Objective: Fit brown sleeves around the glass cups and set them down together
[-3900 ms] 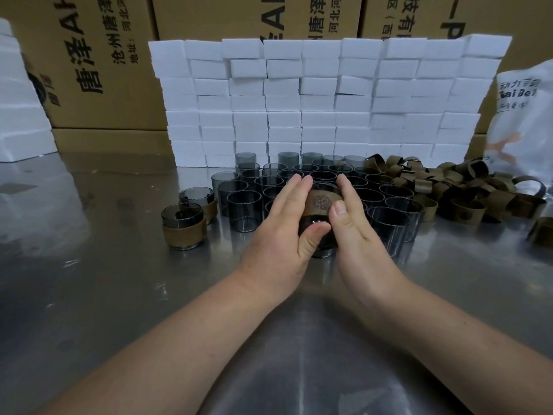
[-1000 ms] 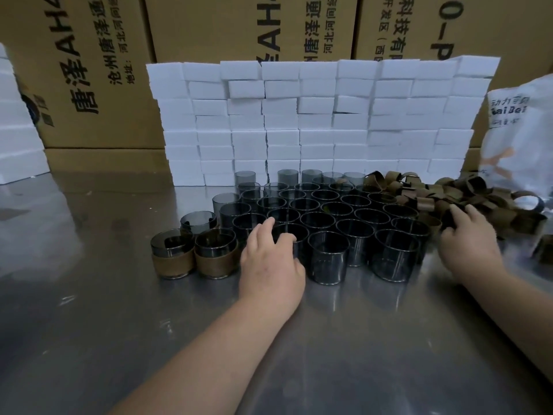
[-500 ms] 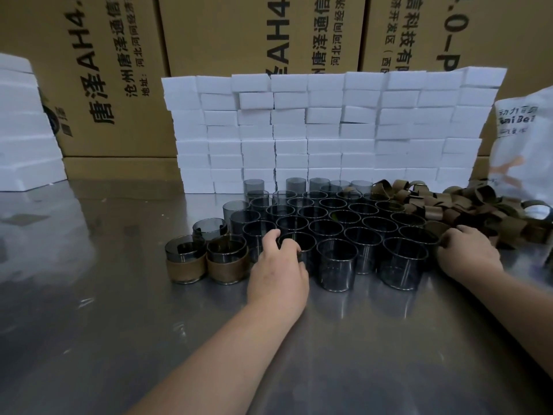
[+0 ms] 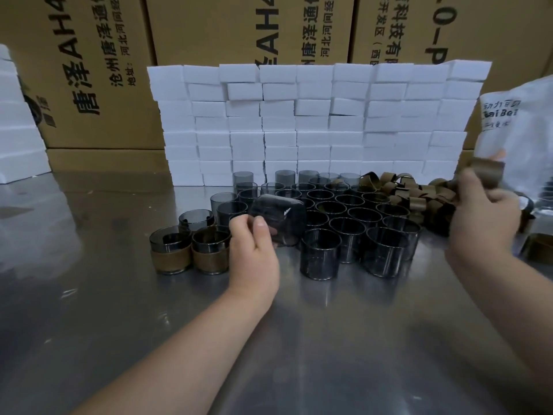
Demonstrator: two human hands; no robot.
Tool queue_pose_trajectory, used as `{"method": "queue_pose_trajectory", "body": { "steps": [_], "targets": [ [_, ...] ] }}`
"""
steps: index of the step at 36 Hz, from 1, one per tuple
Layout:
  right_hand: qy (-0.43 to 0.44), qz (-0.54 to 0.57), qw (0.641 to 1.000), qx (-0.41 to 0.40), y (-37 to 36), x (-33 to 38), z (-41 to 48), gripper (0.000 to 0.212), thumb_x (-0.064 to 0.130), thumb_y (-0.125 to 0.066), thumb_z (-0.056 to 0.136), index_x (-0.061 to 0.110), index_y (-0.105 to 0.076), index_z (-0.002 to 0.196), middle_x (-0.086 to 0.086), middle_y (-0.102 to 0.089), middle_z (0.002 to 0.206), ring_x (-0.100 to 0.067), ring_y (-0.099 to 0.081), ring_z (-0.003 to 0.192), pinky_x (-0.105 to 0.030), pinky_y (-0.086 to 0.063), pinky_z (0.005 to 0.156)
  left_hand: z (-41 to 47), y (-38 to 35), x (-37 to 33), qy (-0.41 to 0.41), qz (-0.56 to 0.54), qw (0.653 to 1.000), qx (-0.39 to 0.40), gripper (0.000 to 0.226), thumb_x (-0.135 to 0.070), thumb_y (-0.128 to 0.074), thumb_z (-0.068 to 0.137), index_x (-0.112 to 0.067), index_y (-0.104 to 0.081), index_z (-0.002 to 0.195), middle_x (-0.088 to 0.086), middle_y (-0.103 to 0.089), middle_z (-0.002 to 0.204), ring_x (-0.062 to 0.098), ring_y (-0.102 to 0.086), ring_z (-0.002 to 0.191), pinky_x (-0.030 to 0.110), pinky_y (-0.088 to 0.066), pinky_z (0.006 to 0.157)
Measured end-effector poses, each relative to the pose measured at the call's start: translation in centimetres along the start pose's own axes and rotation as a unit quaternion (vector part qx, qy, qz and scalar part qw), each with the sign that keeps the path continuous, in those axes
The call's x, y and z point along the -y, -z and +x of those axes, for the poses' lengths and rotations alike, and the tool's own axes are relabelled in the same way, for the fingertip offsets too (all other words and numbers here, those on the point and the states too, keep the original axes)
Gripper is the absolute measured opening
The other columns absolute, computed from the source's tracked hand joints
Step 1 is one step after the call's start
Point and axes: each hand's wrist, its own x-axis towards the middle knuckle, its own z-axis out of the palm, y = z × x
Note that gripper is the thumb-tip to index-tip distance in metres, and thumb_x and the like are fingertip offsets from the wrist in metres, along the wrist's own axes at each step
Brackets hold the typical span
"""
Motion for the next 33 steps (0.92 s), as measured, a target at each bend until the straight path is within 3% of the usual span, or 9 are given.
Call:
{"method": "queue_pose_trajectory", "body": {
  "steps": [5,10,12,15,19,21,24,29,33],
  "targets": [
    [0.011,0.159,0.971,0.179,-2.7,3.7,-6.0,0.022,0.037,-0.047,0.092,0.018,-0.053,0.082,0.005,-0.064,0.070,-0.008,-0.063,0.058,-0.020,-0.050,0.056,0.4,-0.2,0.1,0.086,-0.082,0.992,-0.037,0.027,-0.027,-0.027,0.102,-0.022,-0.041,0.080,0.004,-0.056,0.073,0.007,-0.049,0.056,0.014,-0.042,0.051],
    [-0.045,0.145,0.933,0.326,-3.9,2.7,-10.9,0.032,0.035,-0.038,0.081,0.009,-0.050,0.095,-0.002,-0.070,0.064,-0.019,-0.064,0.049,-0.020,-0.045,0.044,0.9,0.0,-0.3,0.153,-0.143,0.974,-0.084,0.032,-0.031,-0.028,0.102,-0.020,-0.044,0.077,0.004,-0.054,0.068,0.020,-0.049,0.056,0.019,-0.042,0.045],
    [-0.061,0.120,0.932,0.337,-3.7,1.5,-11.8,0.015,0.021,-0.038,0.094,0.012,-0.050,0.095,-0.001,-0.070,0.063,-0.019,-0.064,0.049,-0.021,-0.046,0.044,0.9,0.1,-0.3,0.158,-0.137,0.975,-0.075,0.033,-0.035,-0.027,0.101,-0.021,-0.045,0.078,0.012,-0.056,0.076,0.026,-0.052,0.065,0.030,-0.045,0.054],
    [-0.091,0.089,0.932,0.338,-3.3,0.4,-12.1,0.025,0.003,-0.034,0.095,0.015,-0.053,0.085,0.003,-0.067,0.057,-0.019,-0.065,0.049,-0.021,-0.048,0.043,0.6,0.0,-0.6,0.172,-0.162,0.970,-0.055,0.033,-0.037,-0.025,0.101,-0.020,-0.044,0.080,0.010,-0.053,0.071,0.021,-0.048,0.050,0.018,-0.038,0.037],
    [-0.097,0.060,0.934,0.338,-3.0,0.2,-12.1,0.030,0.005,-0.039,0.096,0.017,-0.057,0.076,0.004,-0.068,0.065,-0.017,-0.067,0.057,-0.026,-0.053,0.055,0.0,-0.2,-0.9,0.154,-0.167,0.974,-0.010,0.030,-0.035,-0.027,0.101,-0.020,-0.045,0.081,0.002,-0.051,0.063,0.009,-0.047,0.040,0.015,-0.035,0.034],
    [-0.070,0.022,0.939,0.336,-2.9,-0.2,-12.4,0.034,0.014,-0.040,0.098,0.023,-0.060,0.072,0.009,-0.068,0.064,-0.004,-0.064,0.061,-0.029,-0.052,0.068,-0.3,-0.4,-0.8,0.136,-0.154,0.979,0.004,0.029,-0.036,-0.028,0.101,-0.022,-0.045,0.081,-0.001,-0.050,0.061,0.006,-0.047,0.040,0.019,-0.037,0.036],
    [-0.022,-0.016,0.939,0.343,-2.5,-0.1,-13.0,0.042,0.025,-0.036,0.100,0.038,-0.063,0.071,0.030,-0.064,0.066,0.015,-0.058,0.068,-0.005,-0.043,0.069,-0.4,-0.5,-0.5,0.115,-0.141,0.983,0.012,0.028,-0.041,-0.029,0.099,-0.026,-0.044,0.080,0.002,-0.051,0.067,0.014,-0.050,0.052,0.023,-0.039,0.043],
    [-0.030,-0.007,0.927,0.373,-2.4,0.1,-13.8,0.033,0.031,-0.032,0.100,0.028,-0.056,0.123,0.030,-0.055,0.105,0.027,-0.044,0.099,0.010,-0.032,0.069,-0.5,-0.3,-0.8,0.091,-0.132,0.987,0.011,0.024,-0.040,-0.028,0.098,-0.027,-0.043,0.084,0.016,-0.054,0.084,0.027,-0.051,0.075,0.036,-0.040,0.069],
    [-0.029,-0.018,0.925,0.379,-2.5,0.1,-14.0,0.056,0.049,-0.032,0.085,0.023,-0.057,0.127,0.024,-0.060,0.114,0.018,-0.048,0.108,0.005,-0.034,0.085,-0.9,-0.4,-1.4,0.071,-0.127,0.989,0.008,0.023,-0.029,-0.028,0.101,-0.024,-0.041,0.083,0.004,-0.052,0.065,0.005,-0.048,0.047,0.017,-0.039,0.041]
  ]
}}
